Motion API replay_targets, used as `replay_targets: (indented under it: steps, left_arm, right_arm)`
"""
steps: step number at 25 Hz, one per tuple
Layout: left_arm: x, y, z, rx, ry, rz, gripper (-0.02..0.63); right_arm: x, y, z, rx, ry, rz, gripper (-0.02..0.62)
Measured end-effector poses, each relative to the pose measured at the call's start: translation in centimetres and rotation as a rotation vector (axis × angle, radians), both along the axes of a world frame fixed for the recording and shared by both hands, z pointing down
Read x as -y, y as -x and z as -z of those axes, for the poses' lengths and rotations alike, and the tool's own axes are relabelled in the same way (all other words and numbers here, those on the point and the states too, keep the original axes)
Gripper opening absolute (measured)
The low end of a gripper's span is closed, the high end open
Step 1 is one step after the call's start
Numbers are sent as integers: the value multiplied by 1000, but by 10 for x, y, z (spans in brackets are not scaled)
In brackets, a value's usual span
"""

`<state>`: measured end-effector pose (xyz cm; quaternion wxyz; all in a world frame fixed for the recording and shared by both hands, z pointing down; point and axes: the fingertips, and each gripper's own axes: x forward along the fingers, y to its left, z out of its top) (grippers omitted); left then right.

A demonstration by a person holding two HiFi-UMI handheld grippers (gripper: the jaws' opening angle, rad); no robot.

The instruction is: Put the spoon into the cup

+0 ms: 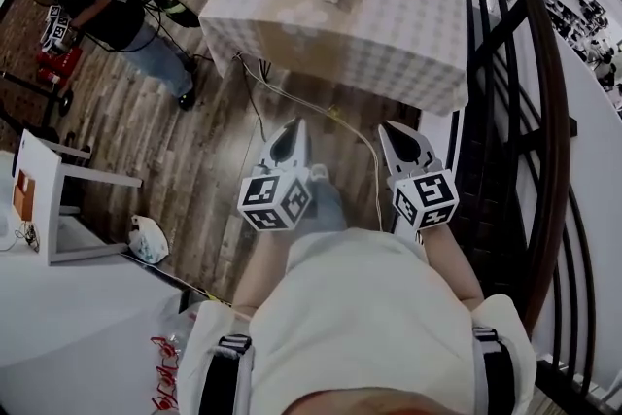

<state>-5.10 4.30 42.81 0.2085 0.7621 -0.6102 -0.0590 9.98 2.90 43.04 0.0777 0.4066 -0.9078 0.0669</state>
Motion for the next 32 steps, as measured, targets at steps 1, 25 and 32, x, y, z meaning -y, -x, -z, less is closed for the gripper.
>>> replay_targets:
  steps: [1, 25, 32]
  left_arm:
    - [5, 3, 0, -2, 1, 1, 5]
    - [123, 56, 15, -6, -20, -36, 5]
    - [163, 68, 16, -6, -24, -76, 5]
  right_arm:
    - [5, 3, 0, -2, -1, 4, 0]
    - [121, 62, 19, -23, -30, -12, 0]
    - [153, 74, 21, -26, -35, -46, 0]
